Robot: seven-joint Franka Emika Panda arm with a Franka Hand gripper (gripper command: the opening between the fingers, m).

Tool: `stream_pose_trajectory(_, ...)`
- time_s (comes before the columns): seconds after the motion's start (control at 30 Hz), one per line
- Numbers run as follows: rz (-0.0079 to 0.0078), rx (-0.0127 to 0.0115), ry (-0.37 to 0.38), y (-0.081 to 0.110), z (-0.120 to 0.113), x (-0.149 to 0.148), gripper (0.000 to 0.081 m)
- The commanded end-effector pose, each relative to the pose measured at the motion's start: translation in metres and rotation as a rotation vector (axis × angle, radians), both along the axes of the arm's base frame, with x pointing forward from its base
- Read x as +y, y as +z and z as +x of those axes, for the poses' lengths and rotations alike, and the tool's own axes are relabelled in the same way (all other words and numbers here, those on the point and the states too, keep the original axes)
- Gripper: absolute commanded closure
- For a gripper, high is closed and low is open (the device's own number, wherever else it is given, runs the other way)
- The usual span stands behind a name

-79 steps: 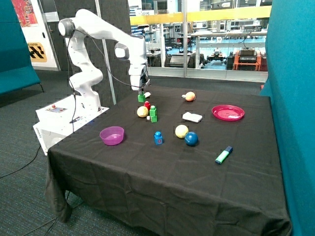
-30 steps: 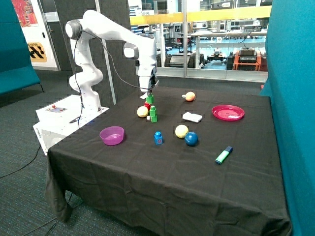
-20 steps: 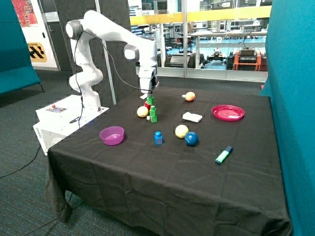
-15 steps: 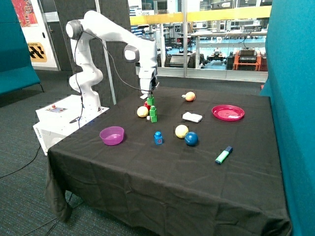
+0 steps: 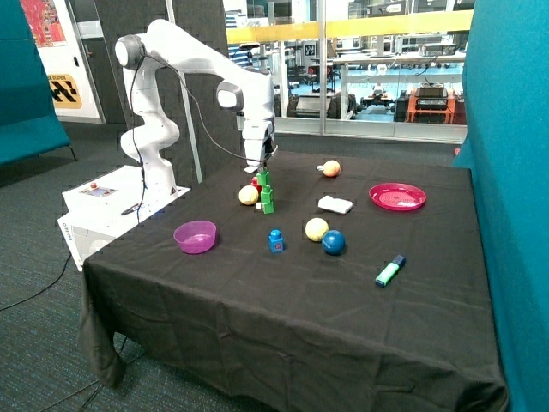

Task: Stack green blocks

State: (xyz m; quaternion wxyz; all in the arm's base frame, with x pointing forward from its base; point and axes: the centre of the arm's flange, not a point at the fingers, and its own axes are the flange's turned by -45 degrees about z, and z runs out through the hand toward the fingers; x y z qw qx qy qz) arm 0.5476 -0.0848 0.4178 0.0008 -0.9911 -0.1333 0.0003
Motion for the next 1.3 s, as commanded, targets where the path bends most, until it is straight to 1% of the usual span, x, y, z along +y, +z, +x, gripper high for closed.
stream_pose_trajectory(0.0,-0.0015,-0.0008,0.0,-0.004,-0.001,0.0,0.0808)
stream_pose_trajectory(0.53,-0.0015,-0.0009,0.006,-0.007,0.002,0.001,0.0808)
stream_pose_trajectory(0.8,-0.0015,-0.0009,0.02,-0.009,0.006,0.005,0.0808)
stream_pose_trajectory(1.27,-0.0015,-0.0009,0.021,-0.013,0.008,0.01,0.0808)
